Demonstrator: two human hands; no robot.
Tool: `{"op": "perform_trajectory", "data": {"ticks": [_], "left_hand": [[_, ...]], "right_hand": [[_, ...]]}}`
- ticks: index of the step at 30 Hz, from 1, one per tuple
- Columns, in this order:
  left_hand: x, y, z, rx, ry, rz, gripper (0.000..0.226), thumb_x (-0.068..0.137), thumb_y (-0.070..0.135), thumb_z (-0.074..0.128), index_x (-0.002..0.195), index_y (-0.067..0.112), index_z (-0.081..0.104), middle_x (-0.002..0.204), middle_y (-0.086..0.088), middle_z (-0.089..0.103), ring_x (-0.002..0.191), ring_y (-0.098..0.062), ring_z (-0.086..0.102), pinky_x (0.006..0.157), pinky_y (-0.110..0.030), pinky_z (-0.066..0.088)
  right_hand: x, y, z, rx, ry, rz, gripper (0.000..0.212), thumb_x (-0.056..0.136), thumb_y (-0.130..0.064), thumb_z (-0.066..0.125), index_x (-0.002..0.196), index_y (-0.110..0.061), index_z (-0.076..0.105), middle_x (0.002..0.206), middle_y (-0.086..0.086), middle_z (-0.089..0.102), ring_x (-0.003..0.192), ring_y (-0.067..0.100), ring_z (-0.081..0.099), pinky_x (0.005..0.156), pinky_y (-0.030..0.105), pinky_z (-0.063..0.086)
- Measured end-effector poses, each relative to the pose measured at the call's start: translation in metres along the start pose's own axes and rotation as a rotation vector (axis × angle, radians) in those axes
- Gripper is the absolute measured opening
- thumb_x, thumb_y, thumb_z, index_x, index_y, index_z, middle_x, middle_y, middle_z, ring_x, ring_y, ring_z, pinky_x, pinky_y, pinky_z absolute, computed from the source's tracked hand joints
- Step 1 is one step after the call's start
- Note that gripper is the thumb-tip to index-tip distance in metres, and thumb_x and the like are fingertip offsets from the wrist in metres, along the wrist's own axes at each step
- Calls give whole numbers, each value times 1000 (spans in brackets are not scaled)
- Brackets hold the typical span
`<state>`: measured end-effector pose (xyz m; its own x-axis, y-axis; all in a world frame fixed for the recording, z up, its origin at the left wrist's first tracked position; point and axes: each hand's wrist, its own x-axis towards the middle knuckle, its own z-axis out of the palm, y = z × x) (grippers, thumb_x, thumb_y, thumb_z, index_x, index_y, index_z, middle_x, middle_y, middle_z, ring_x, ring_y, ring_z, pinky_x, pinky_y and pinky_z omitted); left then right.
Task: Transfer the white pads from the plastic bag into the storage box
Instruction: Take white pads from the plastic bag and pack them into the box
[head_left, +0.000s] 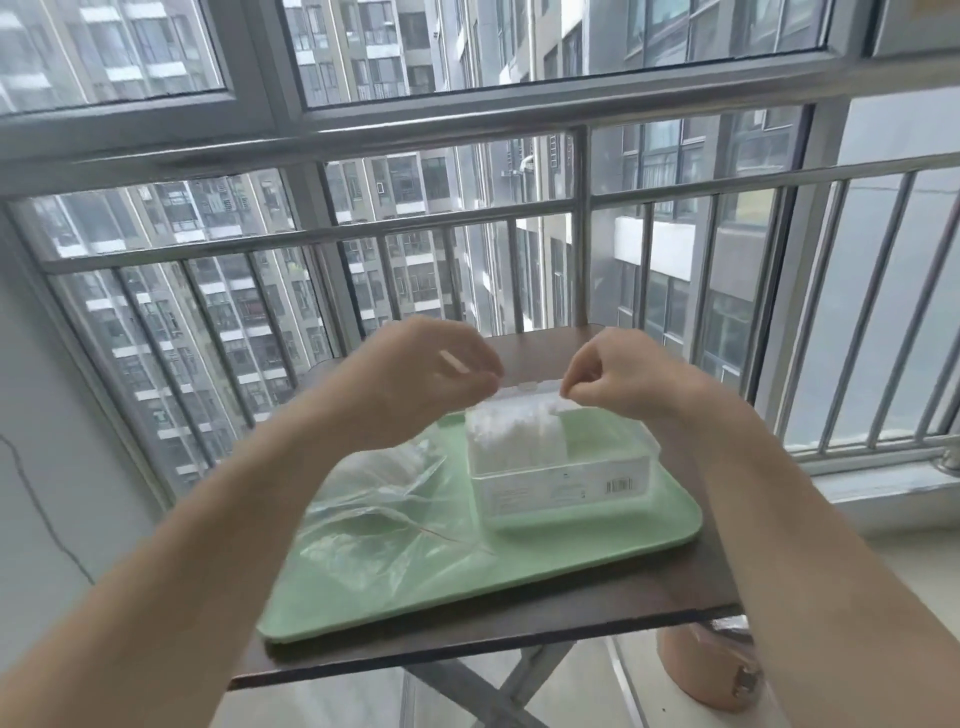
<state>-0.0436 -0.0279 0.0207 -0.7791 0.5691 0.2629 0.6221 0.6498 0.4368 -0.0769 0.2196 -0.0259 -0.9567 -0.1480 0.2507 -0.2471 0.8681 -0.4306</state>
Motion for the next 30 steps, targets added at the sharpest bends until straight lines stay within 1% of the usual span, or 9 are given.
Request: {"op": "perform_trajectory", "data": {"ticks": [4, 7, 9, 11, 14, 18, 23, 26, 30], "left_hand": [[-59, -16, -22, 167, -93, -53, 40, 72, 46, 81, 109, 48, 64, 112, 31, 59, 103, 11, 54, 89, -17, 45], [-90, -40, -20, 376, -183, -130, 59, 72, 50, 81, 123, 52, 51, 129, 26, 44, 119, -1, 40, 104, -27, 36], [-102, -55, -19, 404, -147, -155, 47, 77, 47, 76, 117, 51, 52, 126, 22, 43, 115, -4, 43, 103, -29, 41], [-108, -68, -18, 291, 1, -154, 23, 85, 34, 72, 96, 49, 57, 110, 19, 56, 95, -2, 58, 89, -31, 54], [-105, -79, -18, 113, 284, -153, 25, 87, 20, 71, 83, 43, 64, 86, 17, 68, 71, 0, 66, 71, -29, 59], [-98, -69, -25, -12, 502, -129, 15, 87, 17, 72, 88, 32, 70, 84, 16, 69, 71, 1, 66, 67, -16, 51], [-91, -64, -30, -53, 556, -112, 20, 84, 13, 74, 84, 33, 71, 82, 17, 70, 71, 2, 65, 67, -13, 48], [-89, -60, -28, -82, 559, -118, 19, 84, 13, 74, 83, 32, 72, 81, 18, 70, 72, 5, 65, 69, -12, 49], [-87, -57, -25, -91, 551, -114, 18, 83, 16, 73, 82, 34, 72, 78, 21, 70, 71, 9, 64, 65, -5, 43]], "right_hand": [[-29, -47, -6, 150, 41, -134, 11, 88, -20, 67, 89, -25, 78, 75, -14, 71, 70, -2, 64, 64, 15, 48], [-54, -98, 1, 296, -37, -228, 12, 91, -10, 64, 93, -14, 75, 74, -5, 73, 68, 6, 69, 68, 21, 58], [-68, -127, 10, 347, -78, -269, 14, 90, -6, 62, 92, -12, 74, 74, -3, 74, 67, 9, 71, 68, 23, 59], [-81, -153, 24, 346, -143, -288, 15, 89, -6, 61, 92, -13, 74, 75, -3, 75, 67, 9, 71, 67, 23, 58], [-88, -178, 54, 231, -181, -306, 24, 90, -10, 57, 105, -16, 75, 94, -6, 76, 85, 7, 70, 80, 25, 57], [-79, -190, 91, 6, -205, -260, 45, 91, -4, 39, 131, -14, 58, 133, 4, 58, 124, 22, 52, 105, 33, 42], [-55, -201, 117, -206, -71, -192, 23, 84, 6, 44, 100, -4, 58, 111, 15, 52, 98, 32, 55, 80, 38, 50], [-47, -211, 128, -317, 23, -194, 32, 84, 8, 46, 114, -1, 54, 115, 17, 49, 107, 31, 51, 83, 33, 43], [-33, -212, 137, -434, 95, -171, 50, 84, 1, 56, 133, -2, 45, 129, 17, 44, 114, 30, 45, 89, 34, 46]]}}
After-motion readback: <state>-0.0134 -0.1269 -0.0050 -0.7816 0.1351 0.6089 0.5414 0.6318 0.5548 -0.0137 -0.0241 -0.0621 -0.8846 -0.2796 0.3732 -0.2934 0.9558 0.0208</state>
